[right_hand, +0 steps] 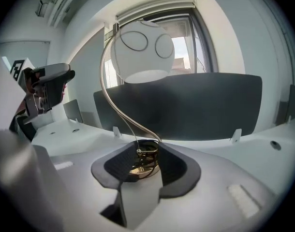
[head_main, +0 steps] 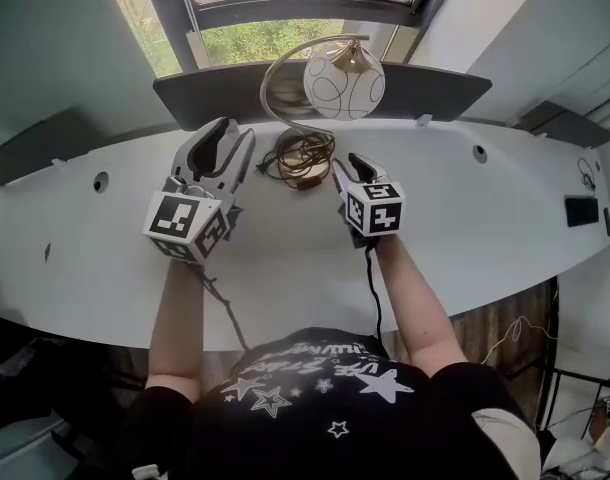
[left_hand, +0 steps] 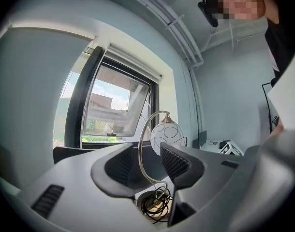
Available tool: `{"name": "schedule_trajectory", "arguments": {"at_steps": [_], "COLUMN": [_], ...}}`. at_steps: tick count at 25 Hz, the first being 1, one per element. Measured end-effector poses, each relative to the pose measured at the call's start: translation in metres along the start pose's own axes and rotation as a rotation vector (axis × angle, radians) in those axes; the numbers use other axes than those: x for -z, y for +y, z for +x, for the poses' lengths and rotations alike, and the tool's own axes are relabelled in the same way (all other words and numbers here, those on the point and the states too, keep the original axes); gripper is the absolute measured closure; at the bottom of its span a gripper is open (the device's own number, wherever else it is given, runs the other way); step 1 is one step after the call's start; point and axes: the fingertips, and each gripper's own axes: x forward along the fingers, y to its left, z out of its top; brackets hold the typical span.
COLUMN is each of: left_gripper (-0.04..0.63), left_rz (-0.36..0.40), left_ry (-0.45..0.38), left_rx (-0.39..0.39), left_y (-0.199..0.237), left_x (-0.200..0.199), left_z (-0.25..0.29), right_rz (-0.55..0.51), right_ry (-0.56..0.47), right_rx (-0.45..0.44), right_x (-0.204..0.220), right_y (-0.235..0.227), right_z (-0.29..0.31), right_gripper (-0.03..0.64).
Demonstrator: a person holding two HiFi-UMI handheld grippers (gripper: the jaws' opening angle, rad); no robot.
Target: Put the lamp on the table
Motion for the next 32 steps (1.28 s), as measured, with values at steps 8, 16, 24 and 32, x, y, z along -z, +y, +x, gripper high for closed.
{"name": "schedule_trajectory", "arguments": {"at_steps": [8,16,24,32], "left_gripper": [0.430,0.431,0.440,0.521], "left_rz": [0.018,0.006,-0.046,-0.058], "left_ry": [0.063,0.121,0.179,0.206], "left_rx": [-0.013,0.043,0.136,0.183], "left_y": [-0.011,-0.017,-0.047,-0.091], "left_x": [0.014,0.045,0.087,0.094], "left_z": [-0.057,-0.122,-0.153,-0.175], "right_rz": [0.030,0.020,0.058,0.069], "right_ry": [-0.087,-0.172,-0.192,-0.258], "right_rx": [0.026,0.040,0.060,0.066], "right_x": [-0.010,-0.014,0.017,0.012], "right_y": [0.038,0.099,0.136,0.132], "right_z": [-0.046,-0.086,-0.132,-0.172], "right_gripper": [0.500,0.601,0.615,0.616]}}
